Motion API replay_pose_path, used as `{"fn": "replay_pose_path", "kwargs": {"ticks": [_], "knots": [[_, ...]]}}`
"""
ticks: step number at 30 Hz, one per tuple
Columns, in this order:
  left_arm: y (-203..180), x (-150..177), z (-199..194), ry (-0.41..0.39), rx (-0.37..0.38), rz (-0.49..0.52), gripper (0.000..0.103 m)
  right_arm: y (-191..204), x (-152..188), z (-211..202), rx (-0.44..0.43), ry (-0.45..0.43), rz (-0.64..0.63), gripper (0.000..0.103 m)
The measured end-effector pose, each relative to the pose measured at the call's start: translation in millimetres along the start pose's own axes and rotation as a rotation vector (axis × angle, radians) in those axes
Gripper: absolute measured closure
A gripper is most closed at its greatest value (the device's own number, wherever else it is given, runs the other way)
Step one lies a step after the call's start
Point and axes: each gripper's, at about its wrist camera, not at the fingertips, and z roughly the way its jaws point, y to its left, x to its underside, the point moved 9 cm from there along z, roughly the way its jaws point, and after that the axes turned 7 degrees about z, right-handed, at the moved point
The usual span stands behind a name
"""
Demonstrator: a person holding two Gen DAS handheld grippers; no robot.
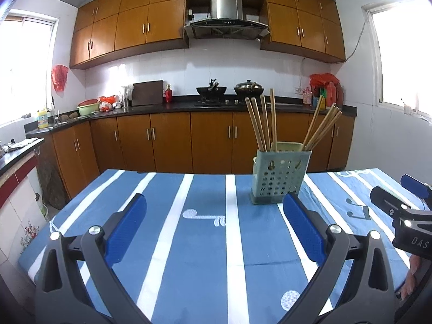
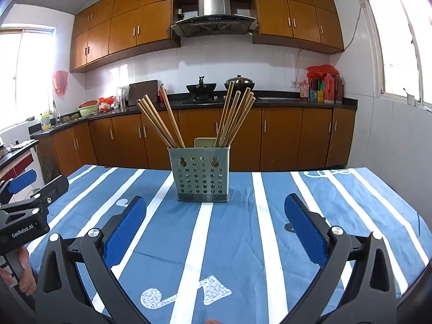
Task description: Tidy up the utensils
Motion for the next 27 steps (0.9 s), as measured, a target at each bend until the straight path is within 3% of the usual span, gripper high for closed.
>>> {"fn": "replay_pose_path", "kwargs": {"ticks": [27], "knots": [[-14.4,12.3,12.0,0.044,0.019,0.016,0.004,-3.8,17.0,3.0,0.014,0.036,-0.002,0.002]]}}
